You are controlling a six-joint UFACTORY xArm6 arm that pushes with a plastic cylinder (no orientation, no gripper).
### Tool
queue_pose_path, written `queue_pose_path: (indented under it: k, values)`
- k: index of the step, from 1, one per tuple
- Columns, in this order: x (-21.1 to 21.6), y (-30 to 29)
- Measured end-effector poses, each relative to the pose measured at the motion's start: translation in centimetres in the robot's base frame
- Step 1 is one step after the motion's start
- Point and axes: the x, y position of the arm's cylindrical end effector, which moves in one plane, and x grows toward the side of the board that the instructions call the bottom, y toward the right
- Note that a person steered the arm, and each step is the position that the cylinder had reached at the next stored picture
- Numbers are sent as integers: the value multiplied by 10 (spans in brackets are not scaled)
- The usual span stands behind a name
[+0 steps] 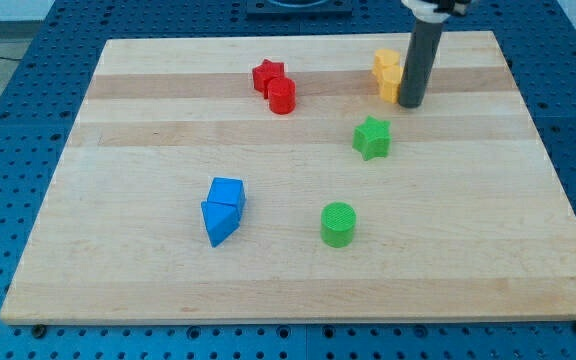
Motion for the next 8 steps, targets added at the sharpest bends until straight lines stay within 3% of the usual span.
queue_pose_path:
  k: [1,3,4,5,6,8]
  values:
    - [19,-13]
    - [98,-58]
    - [74,-63]
    - [97,-84]
    - [148,-88]
    - [156,-89]
